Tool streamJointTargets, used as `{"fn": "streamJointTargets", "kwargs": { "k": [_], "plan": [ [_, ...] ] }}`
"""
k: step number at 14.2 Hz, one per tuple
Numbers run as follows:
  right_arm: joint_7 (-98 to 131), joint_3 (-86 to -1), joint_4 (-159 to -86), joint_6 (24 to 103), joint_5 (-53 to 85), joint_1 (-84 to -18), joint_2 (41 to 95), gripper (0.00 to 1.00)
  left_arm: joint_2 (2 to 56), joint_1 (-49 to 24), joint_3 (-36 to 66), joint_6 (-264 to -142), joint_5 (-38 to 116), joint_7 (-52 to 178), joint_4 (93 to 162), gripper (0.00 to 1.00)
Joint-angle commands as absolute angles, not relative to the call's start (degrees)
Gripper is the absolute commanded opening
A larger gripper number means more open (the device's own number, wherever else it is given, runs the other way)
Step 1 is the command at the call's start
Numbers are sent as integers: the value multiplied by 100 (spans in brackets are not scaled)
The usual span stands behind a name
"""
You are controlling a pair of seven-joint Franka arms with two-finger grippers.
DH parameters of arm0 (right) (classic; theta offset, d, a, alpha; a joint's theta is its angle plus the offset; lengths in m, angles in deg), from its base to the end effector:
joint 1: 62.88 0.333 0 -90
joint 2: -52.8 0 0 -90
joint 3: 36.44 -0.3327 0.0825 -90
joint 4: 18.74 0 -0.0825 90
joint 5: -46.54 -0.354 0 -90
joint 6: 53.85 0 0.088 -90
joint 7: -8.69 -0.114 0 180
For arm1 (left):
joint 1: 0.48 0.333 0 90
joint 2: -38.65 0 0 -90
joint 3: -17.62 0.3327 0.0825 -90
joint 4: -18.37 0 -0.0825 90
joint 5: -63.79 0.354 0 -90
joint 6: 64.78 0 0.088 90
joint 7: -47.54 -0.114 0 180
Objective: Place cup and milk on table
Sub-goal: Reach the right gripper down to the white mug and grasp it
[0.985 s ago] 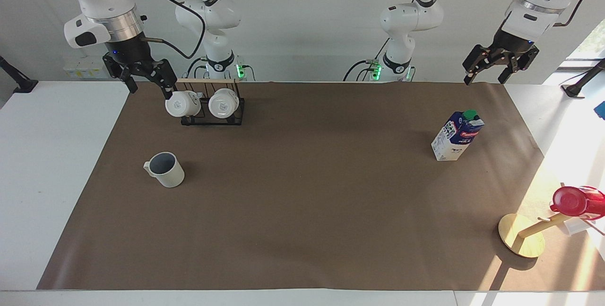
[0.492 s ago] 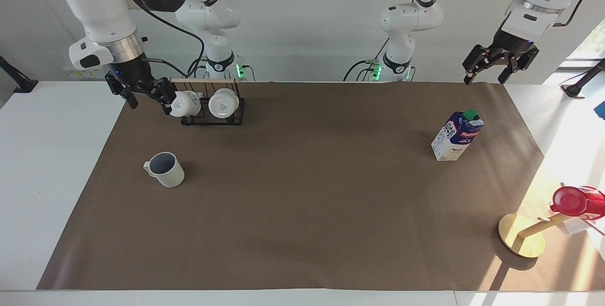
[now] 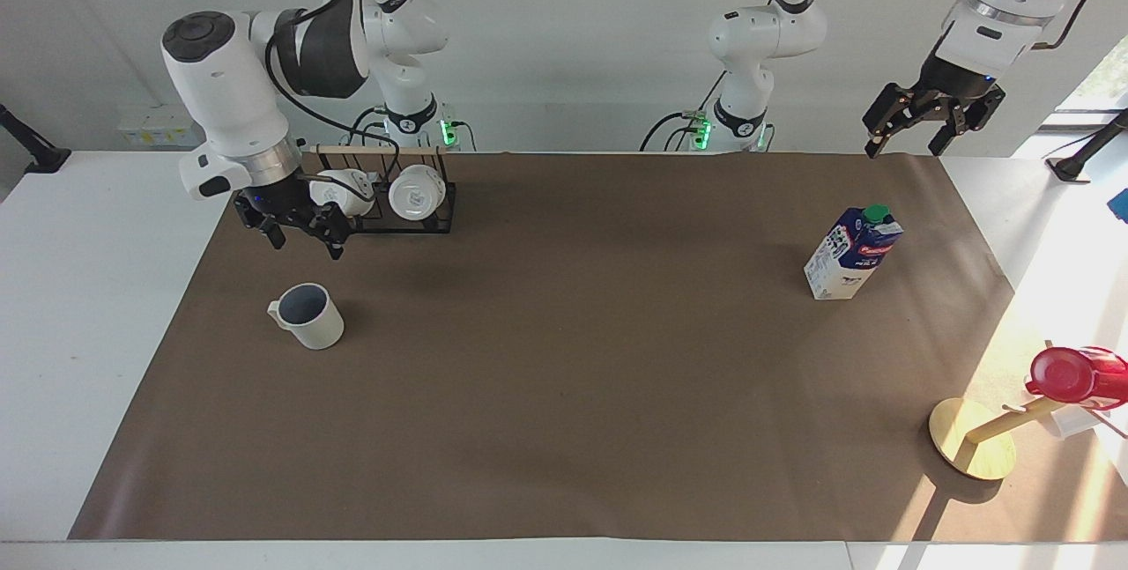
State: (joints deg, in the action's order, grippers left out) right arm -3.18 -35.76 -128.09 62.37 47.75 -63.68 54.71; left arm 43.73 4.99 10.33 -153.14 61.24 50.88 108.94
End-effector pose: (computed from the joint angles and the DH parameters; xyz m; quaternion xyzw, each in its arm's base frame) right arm 0.5507 -0.0155 0.5053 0.9927 -0.1119 0.0440 0.0059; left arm 0.4924 -0.0244 0.6720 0.9995 0.0122 0.0239 0.0177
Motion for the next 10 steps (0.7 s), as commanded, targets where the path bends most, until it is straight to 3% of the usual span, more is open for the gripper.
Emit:
{"fn": "streamJointTargets", "kwargs": {
  "k": [1,10],
  "plan": [
    [-107,-3583,-13316,7040,4707,-6525,5613,100,4313,541,1015,-15170,6221,5053,10750,100],
    [175,-3592,-13361,7711,4716,-6640,6334,100,4313,541,1006,-15170,6221,5053,10741,100]
  ]
}}
